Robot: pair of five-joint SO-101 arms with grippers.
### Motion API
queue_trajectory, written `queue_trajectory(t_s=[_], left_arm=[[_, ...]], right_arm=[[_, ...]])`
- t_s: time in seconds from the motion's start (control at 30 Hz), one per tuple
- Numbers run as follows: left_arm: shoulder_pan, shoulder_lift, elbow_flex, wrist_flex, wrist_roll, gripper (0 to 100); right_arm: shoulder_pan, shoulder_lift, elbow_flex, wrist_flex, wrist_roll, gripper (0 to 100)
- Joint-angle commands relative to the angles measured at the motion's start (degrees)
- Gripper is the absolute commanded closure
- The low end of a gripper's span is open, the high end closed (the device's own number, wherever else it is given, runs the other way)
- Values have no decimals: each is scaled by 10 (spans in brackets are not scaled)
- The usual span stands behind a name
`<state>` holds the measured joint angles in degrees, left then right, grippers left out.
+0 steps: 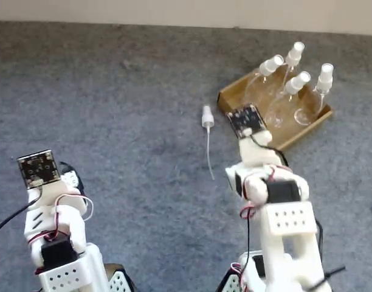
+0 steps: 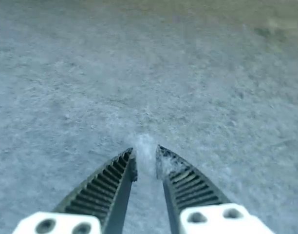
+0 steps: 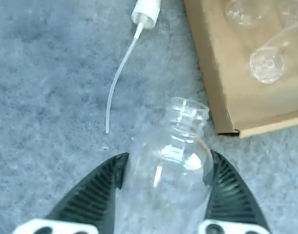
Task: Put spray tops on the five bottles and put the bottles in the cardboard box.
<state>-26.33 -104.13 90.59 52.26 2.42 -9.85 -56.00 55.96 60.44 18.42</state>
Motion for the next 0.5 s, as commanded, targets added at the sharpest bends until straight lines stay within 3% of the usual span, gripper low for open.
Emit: queue_trajectory(t_s=[0.0,0.13,0.27,0.37,0.47], left_arm=[[51,-6,-12,25,-4,979],[84,-6,-29,62,-7,979],[120,-6,-56,114,-75,979],[151,-5,-58,124,-110,979],[168,-5,-58,128,-138,979]], right_arm=[[3,-88,32,1,-15,847],[3,-148,79,-1,-15,847],[4,-190,135,-50,-45,847],[5,-210,182,-81,-98,847],[5,-217,208,-87,-100,847]])
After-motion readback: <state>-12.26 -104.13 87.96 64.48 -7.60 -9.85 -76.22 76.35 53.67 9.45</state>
